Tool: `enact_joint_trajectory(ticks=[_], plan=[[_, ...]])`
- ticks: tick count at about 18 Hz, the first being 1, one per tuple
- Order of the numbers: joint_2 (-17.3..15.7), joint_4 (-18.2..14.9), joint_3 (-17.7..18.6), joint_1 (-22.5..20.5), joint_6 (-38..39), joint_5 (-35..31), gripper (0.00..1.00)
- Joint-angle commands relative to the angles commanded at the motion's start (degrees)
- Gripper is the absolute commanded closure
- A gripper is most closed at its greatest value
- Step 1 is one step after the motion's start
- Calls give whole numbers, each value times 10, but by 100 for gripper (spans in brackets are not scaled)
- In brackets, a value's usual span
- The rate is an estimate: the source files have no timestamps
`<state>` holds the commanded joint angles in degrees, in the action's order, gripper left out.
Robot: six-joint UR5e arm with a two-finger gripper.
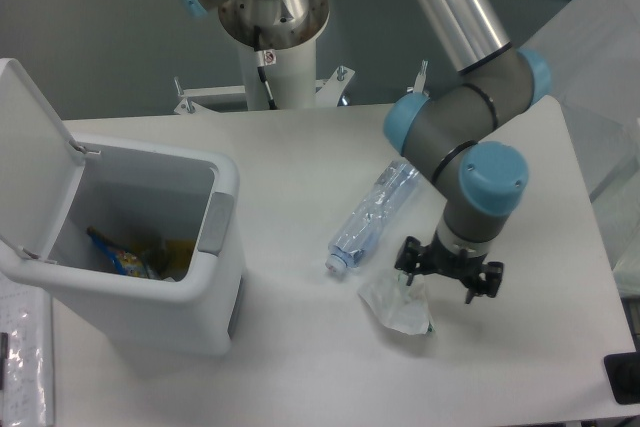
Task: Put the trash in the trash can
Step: 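Move the gripper over the crumpled white tissue and lower onto it, then close the gripper on the tissue and lift it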
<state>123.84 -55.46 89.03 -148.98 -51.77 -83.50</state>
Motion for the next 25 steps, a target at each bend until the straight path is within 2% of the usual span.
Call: enact_joint_trajectory(ticks=[6, 7, 8, 9, 10, 11, 20, 25], plan=[[20, -1, -4, 5, 1, 0, 1], [24, -1, -5, 5, 1, 1, 17], [26, -2, -5, 5, 0, 2, 40], [27, -2, -3, 5, 0, 1, 57], [27, -2, -5, 5, -1, 2, 72], [26, -3, -6, 4, -1, 2, 81], [11, -7, -24, -4, -2, 5, 82], [-13, -9, -48, -8, 3, 48, 82]])
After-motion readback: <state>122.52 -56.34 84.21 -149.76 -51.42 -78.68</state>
